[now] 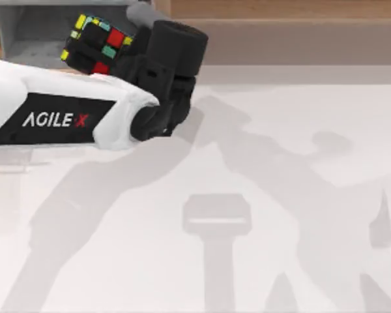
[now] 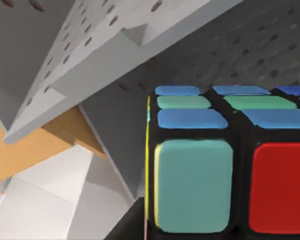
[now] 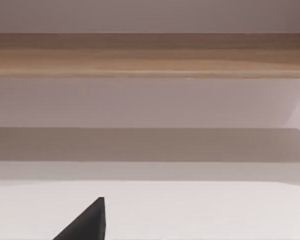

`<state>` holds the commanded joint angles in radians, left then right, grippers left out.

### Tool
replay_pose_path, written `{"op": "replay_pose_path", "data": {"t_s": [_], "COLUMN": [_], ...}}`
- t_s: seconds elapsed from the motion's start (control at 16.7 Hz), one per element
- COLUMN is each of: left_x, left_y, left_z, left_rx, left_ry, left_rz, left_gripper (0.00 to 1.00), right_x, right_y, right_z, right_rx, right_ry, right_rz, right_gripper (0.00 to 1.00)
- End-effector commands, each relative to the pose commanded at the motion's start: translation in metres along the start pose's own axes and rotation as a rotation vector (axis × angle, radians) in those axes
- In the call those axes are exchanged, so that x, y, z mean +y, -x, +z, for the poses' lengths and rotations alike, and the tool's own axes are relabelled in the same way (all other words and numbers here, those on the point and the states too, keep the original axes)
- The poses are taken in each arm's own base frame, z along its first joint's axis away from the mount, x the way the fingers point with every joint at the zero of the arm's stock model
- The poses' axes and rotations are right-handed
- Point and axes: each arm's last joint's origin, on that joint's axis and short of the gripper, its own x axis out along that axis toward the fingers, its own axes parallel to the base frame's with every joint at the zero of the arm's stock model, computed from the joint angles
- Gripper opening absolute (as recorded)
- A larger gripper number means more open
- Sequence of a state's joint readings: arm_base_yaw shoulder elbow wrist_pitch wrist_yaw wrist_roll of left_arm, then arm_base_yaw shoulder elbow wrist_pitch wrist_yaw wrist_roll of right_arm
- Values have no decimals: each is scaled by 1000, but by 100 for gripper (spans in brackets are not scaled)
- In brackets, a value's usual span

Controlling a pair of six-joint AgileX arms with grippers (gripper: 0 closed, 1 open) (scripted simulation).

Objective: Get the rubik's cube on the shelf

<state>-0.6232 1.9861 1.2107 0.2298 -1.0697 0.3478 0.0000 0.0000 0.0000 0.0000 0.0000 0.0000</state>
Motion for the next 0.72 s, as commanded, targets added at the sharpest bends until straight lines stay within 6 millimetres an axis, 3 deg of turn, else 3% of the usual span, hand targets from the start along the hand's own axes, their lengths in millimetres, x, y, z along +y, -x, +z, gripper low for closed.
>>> {"op": "replay_pose_path", "data": {"t_s": [0.18,0.36,0.54,0.72], "left_x": [-43,-73,-97,-113], "left_y": [56,89,98,89], "left_z": [21,42,57,65], "left_rx": [-217,-388,-510,-588], "left_ry": [207,430,613,733], "left_rz": [-115,-231,-308,-338], "left_gripper": [0,0,0,0], "right_x": [0,0,0,0], "right_y": [0,0,0,0], "right_z": [0,0,0,0], "right_rx": [0,0,0,0], "right_ry": [0,0,0,0], "right_rz": [0,0,0,0], "right_gripper": [100,100,100,100]}}
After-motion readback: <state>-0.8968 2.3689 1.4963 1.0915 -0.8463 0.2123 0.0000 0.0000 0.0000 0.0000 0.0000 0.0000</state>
